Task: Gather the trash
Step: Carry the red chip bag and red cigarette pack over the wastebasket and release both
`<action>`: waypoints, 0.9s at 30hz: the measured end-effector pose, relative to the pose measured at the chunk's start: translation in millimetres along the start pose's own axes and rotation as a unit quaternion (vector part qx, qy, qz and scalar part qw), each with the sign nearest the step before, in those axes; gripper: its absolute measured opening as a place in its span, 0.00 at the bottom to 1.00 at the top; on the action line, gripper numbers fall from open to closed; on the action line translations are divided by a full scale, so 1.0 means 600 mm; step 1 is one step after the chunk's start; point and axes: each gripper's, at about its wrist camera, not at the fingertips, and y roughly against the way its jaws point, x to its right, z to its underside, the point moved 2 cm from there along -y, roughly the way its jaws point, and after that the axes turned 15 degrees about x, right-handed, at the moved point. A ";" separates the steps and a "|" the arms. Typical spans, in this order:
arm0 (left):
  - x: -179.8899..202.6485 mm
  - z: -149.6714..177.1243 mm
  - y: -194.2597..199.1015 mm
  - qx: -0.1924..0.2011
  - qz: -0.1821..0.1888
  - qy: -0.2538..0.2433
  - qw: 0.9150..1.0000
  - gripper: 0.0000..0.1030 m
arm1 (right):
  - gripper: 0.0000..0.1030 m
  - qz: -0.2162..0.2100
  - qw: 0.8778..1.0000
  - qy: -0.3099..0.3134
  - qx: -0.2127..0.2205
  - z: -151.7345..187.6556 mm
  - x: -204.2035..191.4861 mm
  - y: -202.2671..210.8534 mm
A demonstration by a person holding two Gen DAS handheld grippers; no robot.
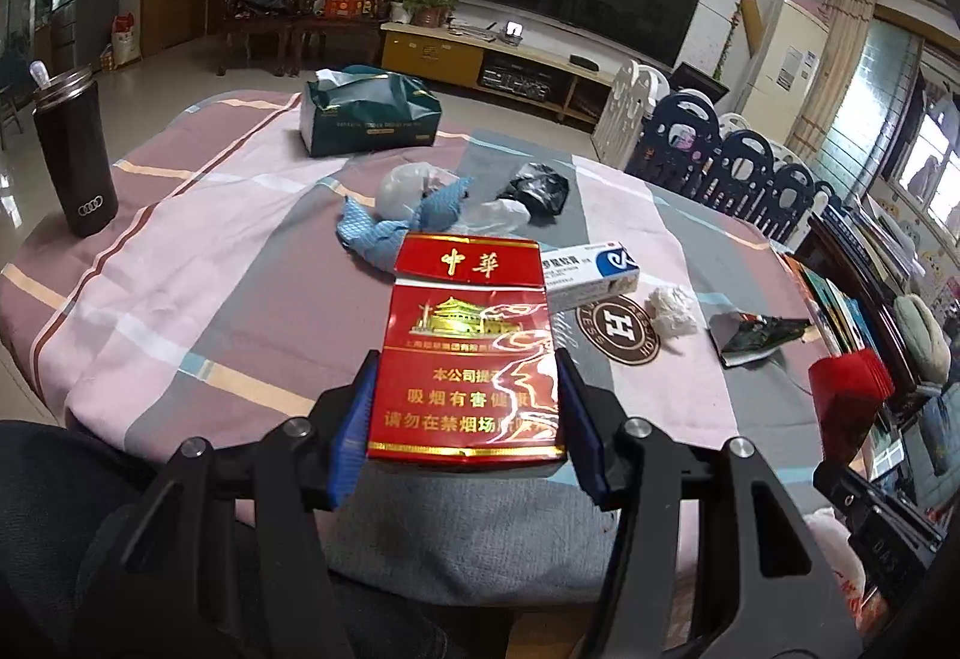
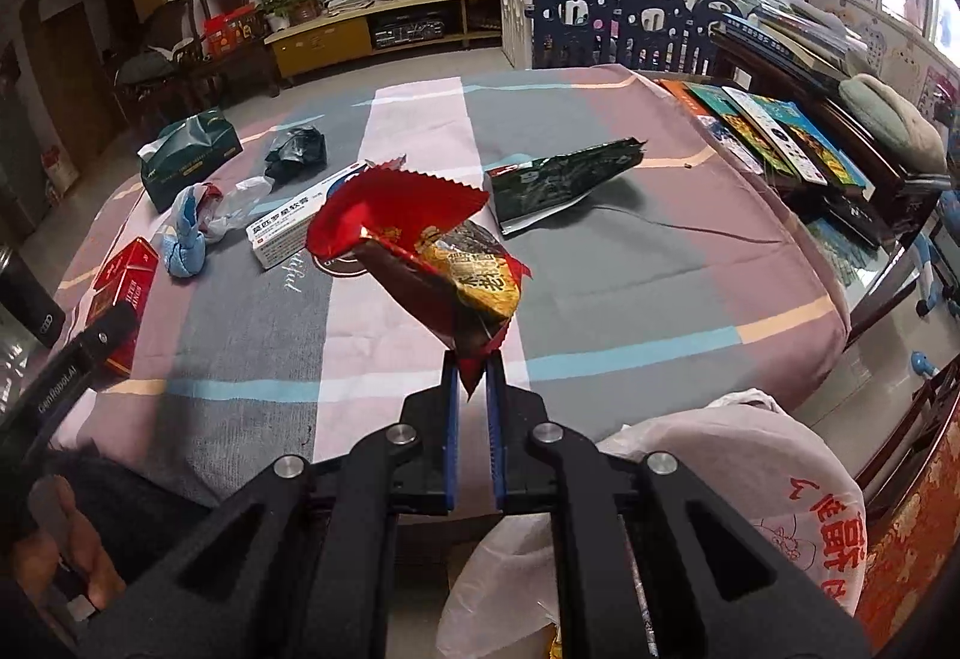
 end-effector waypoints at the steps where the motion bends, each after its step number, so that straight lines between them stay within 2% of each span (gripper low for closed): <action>1: 0.005 0.002 0.000 -0.002 0.006 -0.005 1.000 0.55 | 0.09 0.001 1.000 -0.004 0.000 0.001 0.004 0.002; 7: -0.011 0.006 -0.014 -0.019 -0.002 0.021 1.000 0.55 | 0.09 0.006 1.000 -0.011 -0.003 0.001 0.006 -0.003; 16: -0.009 0.007 -0.018 -0.022 -0.002 0.017 1.000 0.55 | 0.09 -0.001 1.000 -0.016 0.009 -0.009 0.011 0.014; 21: -0.009 0.008 -0.018 -0.023 -0.003 0.017 1.000 0.55 | 0.09 0.008 0.999 -0.023 0.024 -0.020 0.053 0.059; 27: -0.009 0.008 -0.019 -0.023 -0.003 0.017 1.000 0.55 | 0.09 0.057 0.998 -0.027 0.023 0.004 0.147 0.127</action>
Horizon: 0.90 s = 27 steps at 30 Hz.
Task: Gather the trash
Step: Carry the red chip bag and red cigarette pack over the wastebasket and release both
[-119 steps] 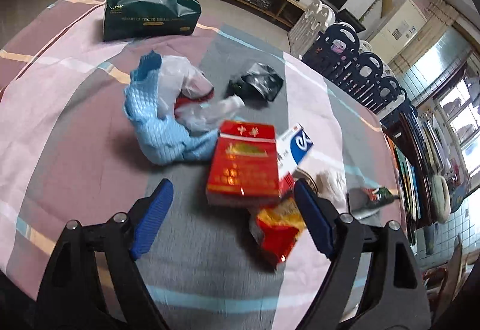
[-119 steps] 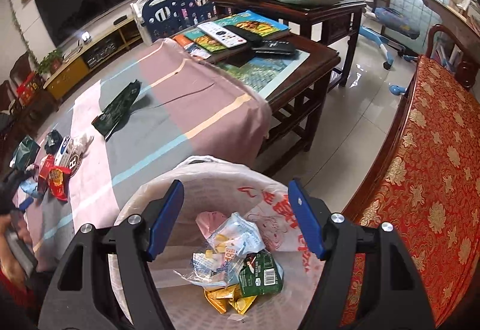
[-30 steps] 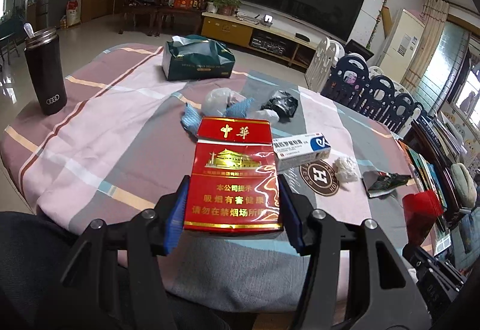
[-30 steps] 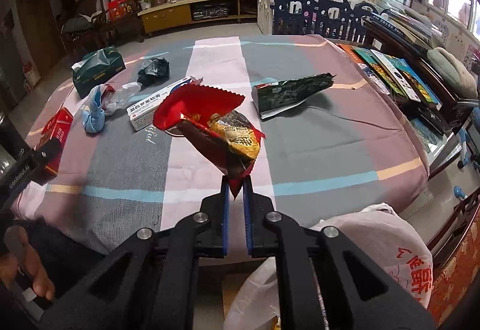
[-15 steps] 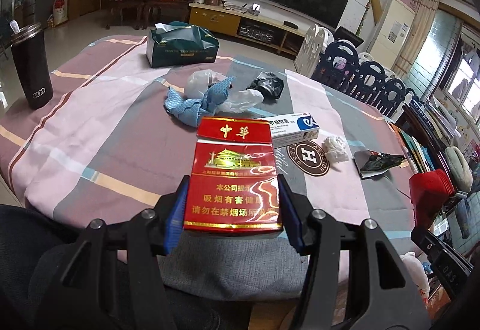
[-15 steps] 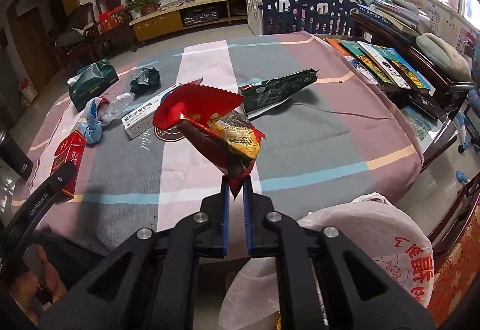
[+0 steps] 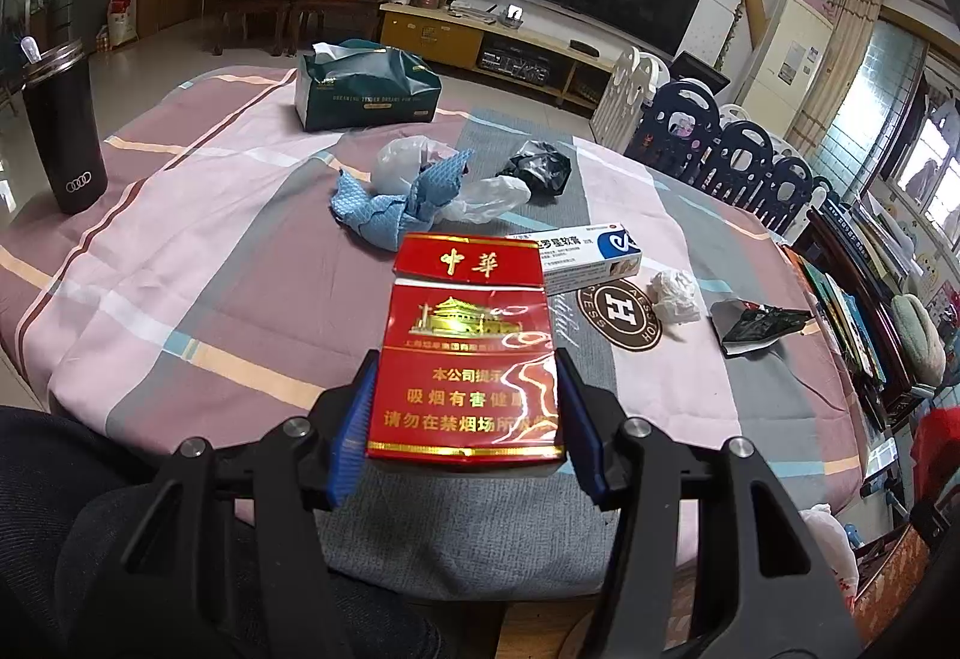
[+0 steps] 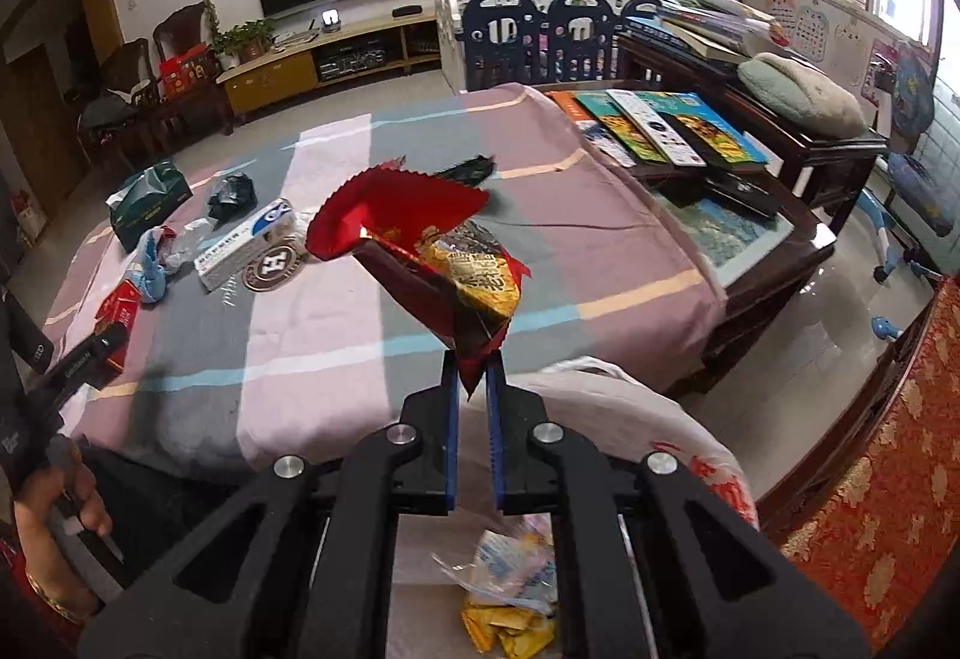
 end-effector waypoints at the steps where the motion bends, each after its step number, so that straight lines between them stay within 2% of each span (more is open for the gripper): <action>1: 0.000 0.000 0.000 0.000 0.000 -0.001 1.000 0.55 | 0.09 0.010 1.000 0.001 -0.007 0.010 0.018 0.005; 6: 0.002 -0.001 0.001 0.002 -0.004 -0.004 1.000 0.55 | 0.09 0.045 0.998 -0.002 -0.049 0.066 0.074 0.006; 13: 0.003 -0.007 0.012 0.007 0.002 0.002 1.000 0.55 | 0.09 0.045 0.992 -0.017 -0.118 0.133 0.088 -0.016; 15: 0.008 -0.009 0.021 0.000 0.022 0.010 1.000 0.55 | 0.13 0.019 0.987 -0.021 -0.156 0.151 0.081 -0.028; 16: 0.012 -0.009 0.025 -0.006 0.033 0.011 0.999 0.55 | 0.22 0.005 0.986 -0.029 -0.166 0.156 0.078 -0.030; 17: 0.019 -0.009 0.032 -0.009 0.044 0.013 0.999 0.55 | 0.42 -0.002 0.985 -0.038 -0.168 0.158 0.078 -0.029; 19: 0.038 -0.010 0.047 -0.007 0.061 0.005 0.998 0.55 | 0.64 0.003 0.987 -0.055 -0.148 0.150 0.083 -0.019; 22: 0.076 -0.011 0.072 0.001 0.091 -0.018 0.996 0.55 | 0.65 0.005 0.990 -0.084 -0.109 0.124 0.098 0.001; 27: 0.151 0.009 0.113 -0.022 0.171 -0.042 0.984 0.55 | 0.65 0.031 0.990 -0.126 -0.057 0.081 0.135 0.028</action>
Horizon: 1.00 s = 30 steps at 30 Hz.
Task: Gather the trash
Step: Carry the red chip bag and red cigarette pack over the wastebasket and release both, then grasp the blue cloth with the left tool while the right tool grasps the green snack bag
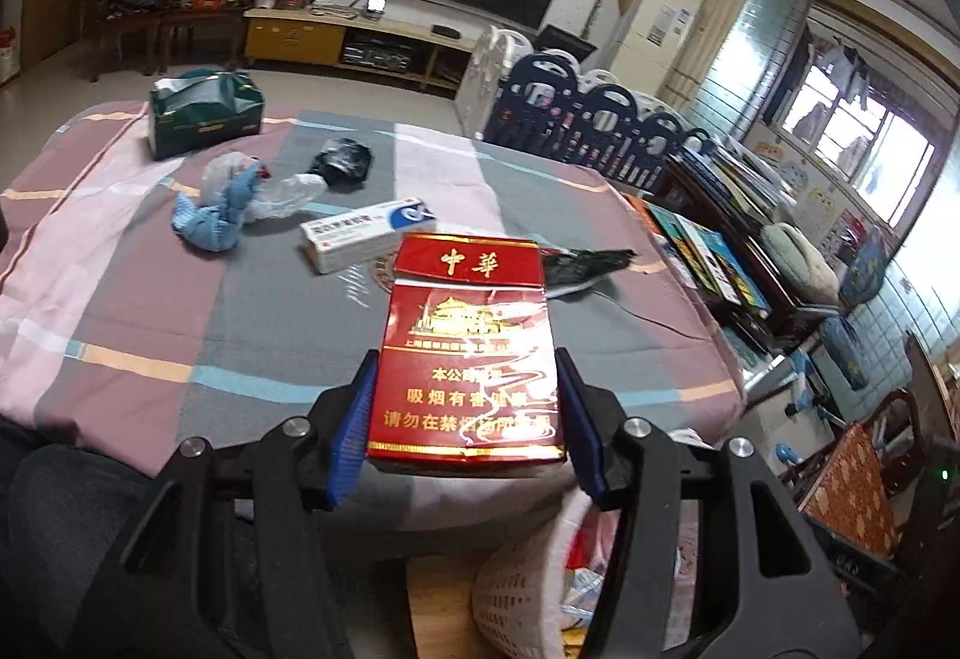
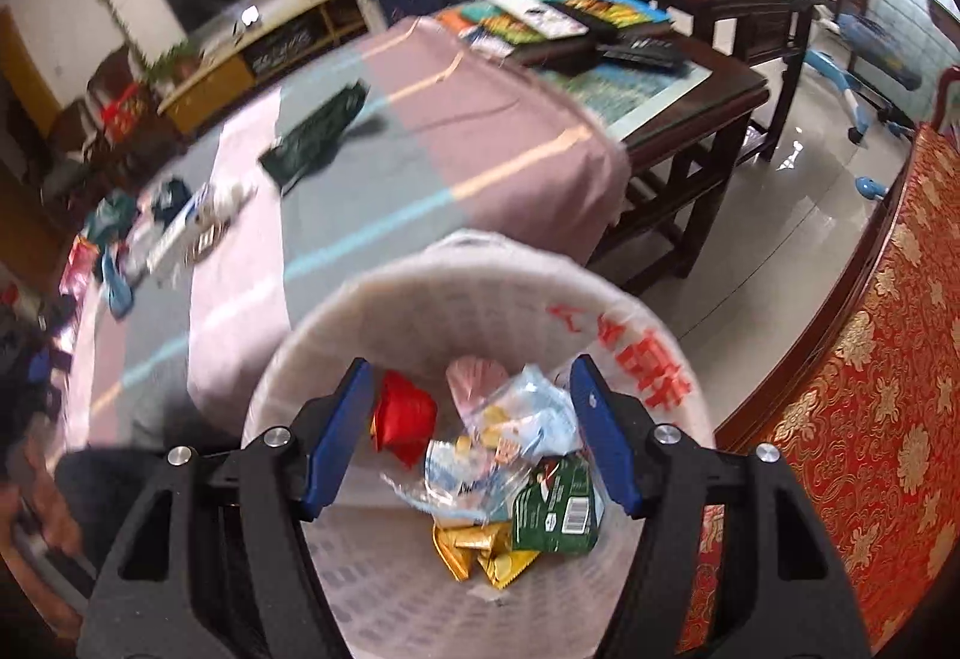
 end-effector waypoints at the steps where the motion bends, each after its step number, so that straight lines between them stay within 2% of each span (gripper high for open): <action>1: 0.015 0.005 0.002 -0.005 0.013 -0.007 1.000 0.55 | 0.65 0.001 1.000 -0.007 0.006 -0.007 0.002 0.003; 6: 0.079 0.027 0.008 -0.026 0.077 -0.042 0.996 0.55 | 0.65 0.009 0.999 -0.026 0.026 -0.026 0.014 0.012; 10: 0.117 0.051 0.006 -0.055 0.141 -0.054 0.987 0.55 | 0.65 0.007 0.999 -0.035 0.030 -0.032 0.020 0.016; 13: 0.155 0.085 -0.004 -0.111 0.218 -0.073 0.967 0.54 | 0.65 0.010 0.998 -0.041 0.039 -0.036 0.024 0.022; 15: 0.185 0.122 -0.010 -0.160 0.272 -0.086 0.945 0.67 | 0.65 0.011 0.998 -0.045 0.044 -0.040 0.027 0.025; 16: 0.195 0.137 -0.012 -0.174 0.283 -0.096 0.938 0.81 | 0.65 0.013 0.998 -0.045 0.046 -0.043 0.028 0.026; 18: 0.205 0.163 -0.016 -0.182 0.283 -0.122 0.934 0.84 | 0.65 0.015 0.998 -0.044 0.050 -0.045 0.029 0.028; 19: 0.202 0.169 -0.024 -0.184 0.267 -0.131 0.937 0.84 | 0.65 0.017 0.998 -0.043 0.050 -0.045 0.030 0.028; 21: 0.178 0.164 -0.042 -0.184 0.238 -0.120 0.946 0.84 | 0.65 0.019 0.998 -0.040 0.050 -0.044 0.029 0.025; 23: 0.132 0.137 -0.065 -0.171 0.199 -0.085 0.961 0.84 | 0.65 0.020 0.998 -0.039 0.046 -0.042 0.028 0.022; 24: 0.102 0.117 -0.076 -0.156 0.165 -0.072 0.971 0.84 | 0.65 0.020 0.998 -0.039 0.043 -0.039 0.027 0.018; 25: 0.065 0.093 -0.090 -0.132 0.108 -0.062 0.983 0.84 | 0.65 0.020 0.998 -0.039 0.040 -0.038 0.025 0.015; 26: 0.032 0.071 -0.103 -0.114 0.061 -0.055 0.990 0.84 | 0.65 0.020 0.998 -0.038 0.038 -0.036 0.024 0.012; 28: -0.040 0.027 -0.129 -0.078 -0.032 -0.038 0.996 0.84 | 0.65 0.021 0.999 -0.033 0.030 -0.034 0.018 0.004; 30: -0.125 -0.022 -0.161 -0.043 -0.116 -0.012 0.992 0.84 | 0.65 0.022 0.999 -0.027 0.028 -0.035 0.012 -0.001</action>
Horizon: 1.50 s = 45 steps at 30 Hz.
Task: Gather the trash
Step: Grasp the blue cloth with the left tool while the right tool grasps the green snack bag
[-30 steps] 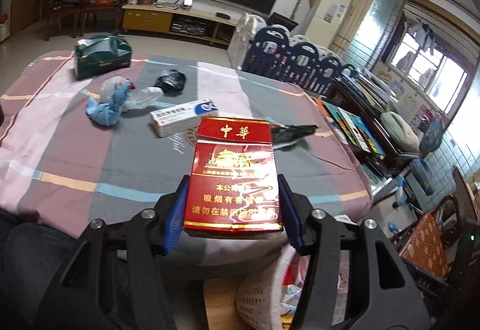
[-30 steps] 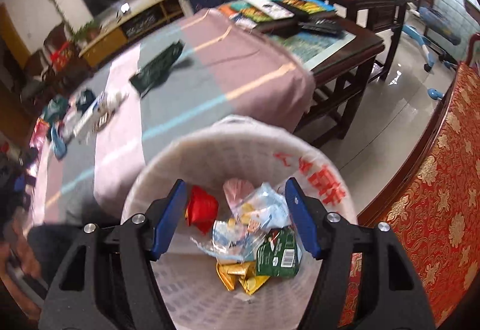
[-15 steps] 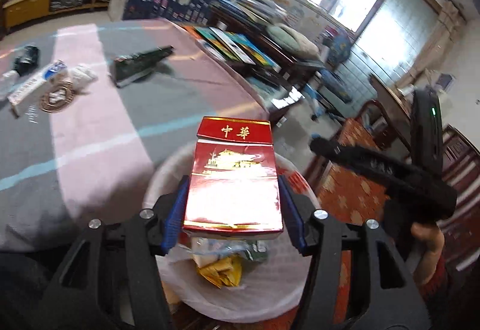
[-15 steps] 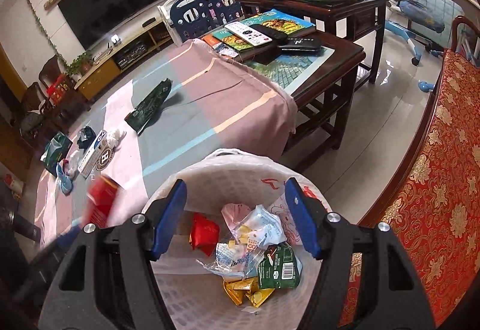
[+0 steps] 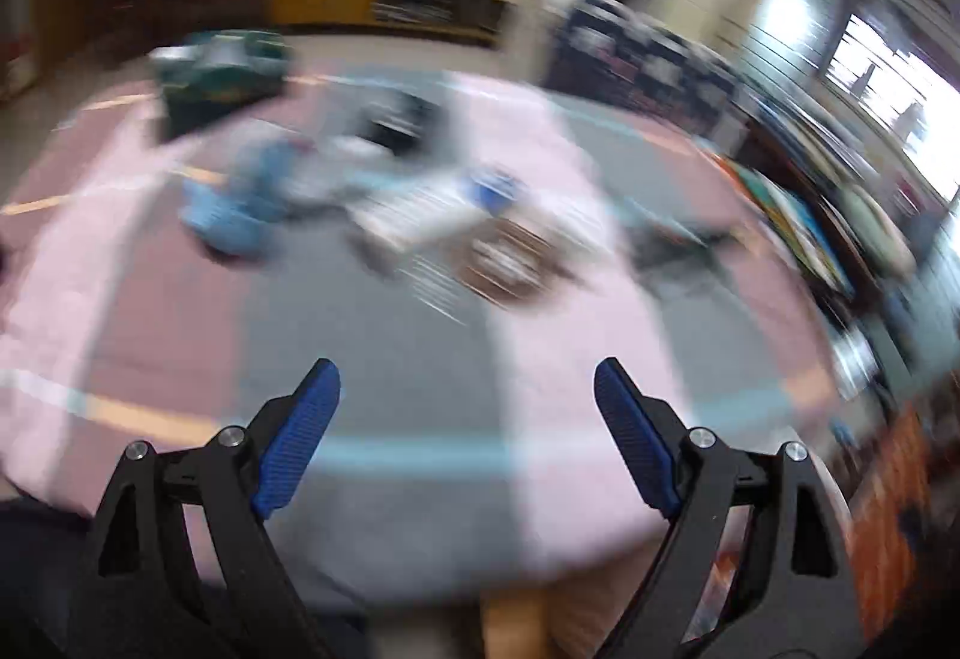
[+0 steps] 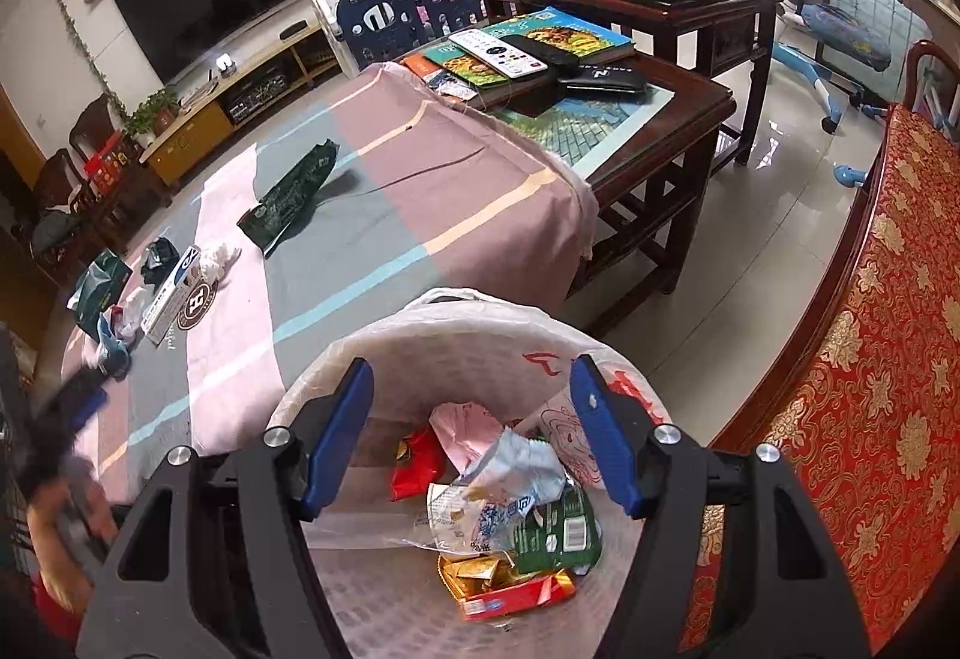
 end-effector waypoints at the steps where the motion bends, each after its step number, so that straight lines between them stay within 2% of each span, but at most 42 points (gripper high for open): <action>1: -0.035 -0.021 -0.022 0.010 -0.034 0.016 0.999 0.84 | 0.65 0.001 1.000 0.001 0.000 0.001 -0.003 -0.001; 3: -0.100 -0.053 -0.062 0.024 -0.085 0.035 0.995 0.84 | 0.65 0.003 1.000 0.002 -0.004 0.002 -0.008 -0.009; 5: -0.136 -0.072 -0.101 0.025 -0.109 0.038 0.993 0.84 | 0.65 0.005 1.000 0.002 -0.013 0.005 -0.012 -0.021; 8: -0.155 -0.076 -0.152 -0.003 -0.108 0.042 0.993 0.84 | 0.65 0.005 1.000 -0.003 -0.029 0.011 -0.019 -0.041; 10: -0.158 -0.077 -0.165 -0.006 -0.107 0.031 0.994 0.84 | 0.65 0.004 0.999 -0.003 -0.039 0.015 -0.028 -0.053; 12: -0.150 -0.079 -0.175 -0.004 -0.106 -0.001 0.994 0.60 | 0.65 -0.001 0.999 -0.003 -0.044 0.018 -0.038 -0.059; 13: -0.143 -0.077 -0.178 -0.010 -0.105 -0.015 0.994 0.39 | 0.65 -0.005 0.999 -0.002 -0.044 0.018 -0.044 -0.060; 14: -0.138 -0.072 -0.180 -0.017 -0.109 -0.031 0.993 0.31 | 0.65 -0.007 0.999 0.000 -0.042 0.017 -0.050 -0.060; 15: -0.137 -0.070 -0.174 -0.014 -0.112 -0.037 0.993 0.28 | 0.65 -0.010 0.999 0.000 -0.039 0.016 -0.055 -0.059; 17: -0.138 -0.069 -0.155 -0.008 -0.109 -0.032 0.994 0.15 | 0.65 -0.016 0.999 -0.001 -0.036 0.016 -0.064 -0.060; 20: -0.130 -0.056 -0.093 0.015 -0.105 0.011 0.994 0.13 | 0.65 -0.029 0.999 -0.004 -0.043 0.012 -0.087 -0.071; 22: -0.106 -0.033 -0.054 0.031 -0.085 0.018 0.996 0.13 | 0.65 -0.047 0.997 -0.011 -0.055 0.002 -0.117 -0.088; 26: -0.076 0.014 0.003 0.025 -0.036 0.050 0.998 0.13 | 0.65 -0.074 0.996 0.041 -0.024 -0.033 -0.221 -0.128; 28: -0.073 0.021 0.015 0.024 -0.020 0.052 0.998 0.13 | 0.65 -0.082 0.995 0.059 -0.023 -0.047 -0.276 -0.170; 31: -0.076 0.022 0.024 0.035 -0.005 0.063 0.997 0.13 | 0.65 -0.088 0.995 0.022 -0.033 -0.064 -0.322 -0.244; 32: -0.078 0.023 0.024 0.032 0.001 0.070 0.997 0.13 | 0.71 -0.087 0.996 0.003 -0.033 -0.071 -0.332 -0.268; 33: -0.078 0.025 0.025 0.029 0.007 0.075 0.997 0.13 | 0.73 -0.078 0.996 -0.012 -0.036 -0.076 -0.338 -0.293; 37: -0.079 0.032 0.020 0.023 0.022 0.083 0.996 0.13 | 0.74 0.009 0.996 -0.052 -0.065 -0.088 -0.336 -0.396; 39: -0.080 0.035 0.009 0.014 0.024 0.087 0.996 0.13 | 0.74 0.016 0.993 -0.077 -0.089 -0.082 -0.326 -0.424; 40: -0.079 0.036 0.006 0.011 0.022 0.086 0.996 0.13 | 0.68 0.016 0.991 -0.093 -0.095 -0.078 -0.318 -0.434; 41: -0.077 0.037 0.002 0.008 0.021 0.084 0.996 0.13 | 0.52 0.013 0.990 -0.100 -0.100 -0.076 -0.316 -0.438; 43: -0.076 0.038 0.001 0.007 0.020 0.081 0.996 0.13 | 0.36 -0.006 0.989 -0.098 -0.112 -0.069 -0.312 -0.438; 45: -0.076 0.039 0.000 0.007 0.020 0.082 0.996 0.13 | 0.24 -0.028 0.990 -0.082 -0.112 -0.065 -0.311 -0.423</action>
